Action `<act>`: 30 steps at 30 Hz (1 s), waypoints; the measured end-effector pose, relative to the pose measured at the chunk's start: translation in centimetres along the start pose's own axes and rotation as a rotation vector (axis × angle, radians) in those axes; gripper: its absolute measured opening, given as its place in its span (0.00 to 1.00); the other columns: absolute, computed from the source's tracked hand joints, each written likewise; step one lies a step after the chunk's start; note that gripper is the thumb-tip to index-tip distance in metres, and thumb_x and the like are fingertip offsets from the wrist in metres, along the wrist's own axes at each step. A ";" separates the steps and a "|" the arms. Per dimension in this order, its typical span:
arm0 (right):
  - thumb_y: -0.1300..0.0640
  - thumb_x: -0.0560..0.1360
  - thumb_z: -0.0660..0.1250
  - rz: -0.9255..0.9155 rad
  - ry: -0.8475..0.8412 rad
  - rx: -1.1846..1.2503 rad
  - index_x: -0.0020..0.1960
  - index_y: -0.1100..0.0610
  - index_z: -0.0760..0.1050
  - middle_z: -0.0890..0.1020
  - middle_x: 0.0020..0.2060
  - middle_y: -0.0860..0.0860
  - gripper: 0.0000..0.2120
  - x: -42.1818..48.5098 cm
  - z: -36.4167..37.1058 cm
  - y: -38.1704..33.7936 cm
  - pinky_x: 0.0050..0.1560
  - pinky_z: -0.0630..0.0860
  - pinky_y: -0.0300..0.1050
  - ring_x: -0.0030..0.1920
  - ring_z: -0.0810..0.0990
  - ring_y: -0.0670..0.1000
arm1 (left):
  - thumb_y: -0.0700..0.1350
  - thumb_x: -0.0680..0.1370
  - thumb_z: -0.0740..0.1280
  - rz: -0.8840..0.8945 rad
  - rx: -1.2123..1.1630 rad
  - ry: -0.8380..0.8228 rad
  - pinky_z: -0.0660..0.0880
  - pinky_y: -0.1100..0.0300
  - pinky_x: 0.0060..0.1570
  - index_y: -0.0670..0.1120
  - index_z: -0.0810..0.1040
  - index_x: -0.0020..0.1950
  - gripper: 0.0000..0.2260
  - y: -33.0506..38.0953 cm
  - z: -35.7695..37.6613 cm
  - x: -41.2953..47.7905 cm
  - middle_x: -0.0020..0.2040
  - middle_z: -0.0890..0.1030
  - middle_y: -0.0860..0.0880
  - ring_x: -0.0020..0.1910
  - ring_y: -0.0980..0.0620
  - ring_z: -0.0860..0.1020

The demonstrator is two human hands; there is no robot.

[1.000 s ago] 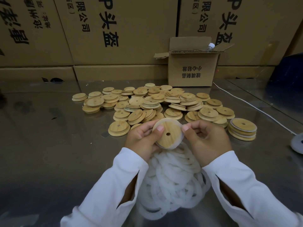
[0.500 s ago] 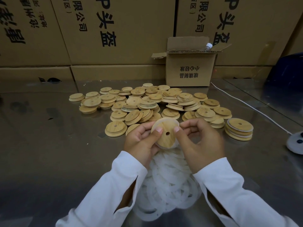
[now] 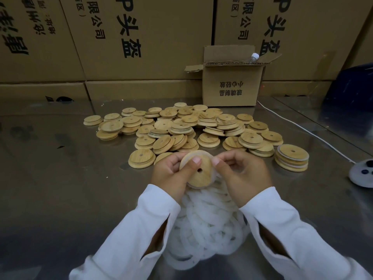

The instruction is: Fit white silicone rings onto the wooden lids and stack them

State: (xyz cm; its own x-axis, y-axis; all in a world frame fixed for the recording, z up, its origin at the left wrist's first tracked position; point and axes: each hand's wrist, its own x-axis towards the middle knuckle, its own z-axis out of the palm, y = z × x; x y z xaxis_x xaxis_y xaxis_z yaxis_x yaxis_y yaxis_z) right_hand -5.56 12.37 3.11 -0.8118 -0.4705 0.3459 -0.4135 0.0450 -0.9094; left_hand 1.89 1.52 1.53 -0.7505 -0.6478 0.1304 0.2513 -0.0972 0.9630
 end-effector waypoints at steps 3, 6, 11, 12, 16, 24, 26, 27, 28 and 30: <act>0.62 0.71 0.69 0.180 -0.065 0.182 0.34 0.54 0.79 0.81 0.29 0.47 0.08 0.6 -0.4 -0.2 0.37 0.74 0.32 0.32 0.78 0.42 | 0.47 0.62 0.69 0.004 0.006 -0.012 0.78 0.51 0.48 0.44 0.81 0.44 0.13 0.2 -0.1 0.2 0.38 0.84 0.46 0.39 0.50 0.82; 0.63 0.71 0.68 0.256 -0.087 0.276 0.34 0.55 0.79 0.80 0.26 0.47 0.09 0.8 -0.6 -0.4 0.36 0.75 0.33 0.29 0.78 0.42 | 0.46 0.63 0.69 0.005 -0.009 0.002 0.78 0.50 0.47 0.45 0.81 0.43 0.11 0.4 -0.2 0.4 0.36 0.84 0.47 0.38 0.51 0.82; 0.60 0.71 0.69 0.082 -0.074 0.061 0.34 0.52 0.78 0.80 0.30 0.45 0.08 0.7 -0.6 -0.3 0.35 0.72 0.27 0.32 0.77 0.39 | 0.39 0.70 0.67 -0.049 -0.119 0.027 0.79 0.58 0.40 0.41 0.80 0.45 0.05 0.2 -0.2 0.6 0.35 0.84 0.47 0.36 0.53 0.82; 0.60 0.71 0.69 0.028 -0.051 -0.002 0.34 0.51 0.78 0.80 0.31 0.45 0.07 0.6 -0.4 -0.2 0.36 0.72 0.28 0.33 0.77 0.40 | 0.38 0.71 0.67 -0.051 -0.131 0.035 0.79 0.60 0.38 0.41 0.80 0.45 0.05 0.2 -0.2 0.6 0.35 0.84 0.47 0.35 0.53 0.82; 0.59 0.70 0.69 -0.113 0.001 -0.084 0.35 0.50 0.76 0.80 0.31 0.44 0.07 0.4 0.2 0.2 0.38 0.71 0.28 0.36 0.76 0.40 | 0.43 0.64 0.69 -0.041 -0.147 0.061 0.79 0.56 0.40 0.40 0.79 0.45 0.12 -0.1 -0.3 0.4 0.35 0.83 0.46 0.35 0.52 0.81; 0.57 0.69 0.70 -0.116 0.033 -0.040 0.38 0.49 0.77 0.79 0.31 0.47 0.04 0.0 0.4 0.6 0.38 0.72 0.30 0.35 0.76 0.41 | 0.43 0.63 0.69 -0.042 -0.204 0.059 0.79 0.59 0.36 0.40 0.78 0.43 0.11 -0.3 0.2 0.3 0.35 0.83 0.46 0.34 0.51 0.82; 0.56 0.68 0.71 -0.154 0.060 -0.080 0.40 0.50 0.76 0.78 0.30 0.46 0.04 -0.4 0.7 0.5 0.38 0.69 0.26 0.36 0.76 0.40 | 0.43 0.64 0.68 -0.047 -0.245 0.083 0.80 0.56 0.38 0.39 0.78 0.46 0.13 -0.2 0.3 0.3 0.36 0.83 0.44 0.36 0.50 0.82; 0.56 0.68 0.71 -0.180 0.073 -0.111 0.40 0.50 0.76 0.79 0.30 0.46 0.04 -0.5 0.8 0.5 0.39 0.69 0.27 0.37 0.77 0.40 | 0.42 0.64 0.68 -0.052 -0.284 0.089 0.80 0.55 0.38 0.39 0.78 0.47 0.14 -0.1 0.3 0.3 0.38 0.83 0.43 0.36 0.50 0.82; 0.56 0.68 0.71 -0.207 0.084 -0.142 0.40 0.51 0.77 0.79 0.30 0.45 0.03 -0.6 0.8 0.5 0.40 0.70 0.29 0.38 0.77 0.41 | 0.42 0.64 0.67 -0.058 -0.328 0.086 0.80 0.54 0.38 0.38 0.78 0.48 0.14 0.0 0.2 0.4 0.39 0.83 0.43 0.37 0.49 0.82; 0.56 0.69 0.70 -0.249 0.102 -0.180 0.38 0.53 0.79 0.80 0.32 0.45 0.02 -0.6 0.7 0.5 0.41 0.71 0.31 0.39 0.78 0.41 | 0.41 0.66 0.66 -0.067 -0.391 0.058 0.81 0.55 0.36 0.38 0.78 0.48 0.13 0.2 0.1 0.4 0.39 0.84 0.43 0.38 0.49 0.83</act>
State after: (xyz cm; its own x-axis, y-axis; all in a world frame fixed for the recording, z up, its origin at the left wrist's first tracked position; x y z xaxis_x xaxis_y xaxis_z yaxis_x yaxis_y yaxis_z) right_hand -4.92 12.04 2.30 -0.7101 -0.3961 0.5822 -0.6633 0.0987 -0.7419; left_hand 1.59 1.34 1.84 -0.7404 -0.6707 0.0458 0.4246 -0.4138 0.8053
